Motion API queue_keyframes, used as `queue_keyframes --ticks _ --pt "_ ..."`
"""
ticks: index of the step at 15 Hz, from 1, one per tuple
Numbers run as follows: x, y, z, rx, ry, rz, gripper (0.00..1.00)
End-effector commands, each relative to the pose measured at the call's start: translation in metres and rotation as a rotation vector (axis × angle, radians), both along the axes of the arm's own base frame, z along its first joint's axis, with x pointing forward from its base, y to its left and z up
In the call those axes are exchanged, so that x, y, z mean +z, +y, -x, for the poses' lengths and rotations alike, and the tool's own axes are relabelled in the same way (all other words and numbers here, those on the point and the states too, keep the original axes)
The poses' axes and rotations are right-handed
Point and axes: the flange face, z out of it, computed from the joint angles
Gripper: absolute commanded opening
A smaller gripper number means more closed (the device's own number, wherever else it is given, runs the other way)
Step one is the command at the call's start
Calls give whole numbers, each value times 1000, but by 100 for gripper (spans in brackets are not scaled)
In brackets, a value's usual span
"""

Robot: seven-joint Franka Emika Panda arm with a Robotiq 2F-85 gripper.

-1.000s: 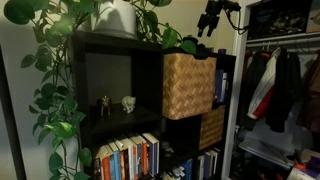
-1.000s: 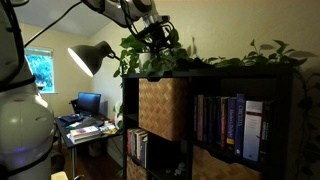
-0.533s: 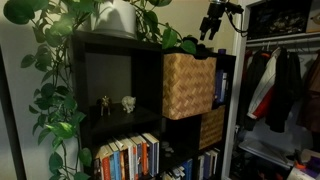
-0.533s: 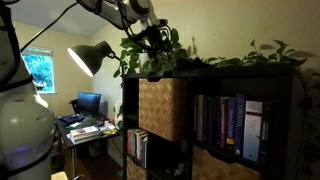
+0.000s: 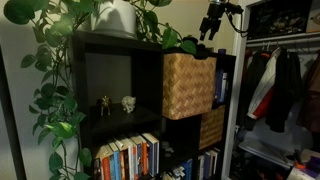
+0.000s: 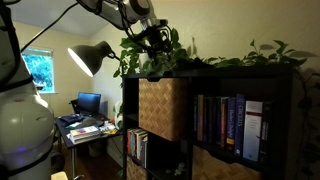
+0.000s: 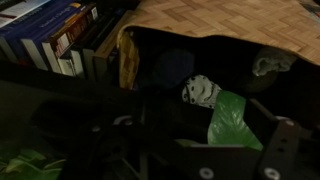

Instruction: Partially pull out the basket from the shelf, remove socks from it and put them on top of the shelf, and then push the basket back into the shelf

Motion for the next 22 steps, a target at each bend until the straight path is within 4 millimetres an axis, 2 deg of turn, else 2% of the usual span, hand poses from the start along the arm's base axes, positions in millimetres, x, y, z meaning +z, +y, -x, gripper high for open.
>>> queue_keyframes --ticks 1,9,14,22 --pt "11 -1 10 -23 -7 -19 100" --pt "33 -6 39 -109 -42 -57 100" --pt "32 -7 51 -205 -57 -74 100" --pt "18 -8 66 -326 -66 -110 100"
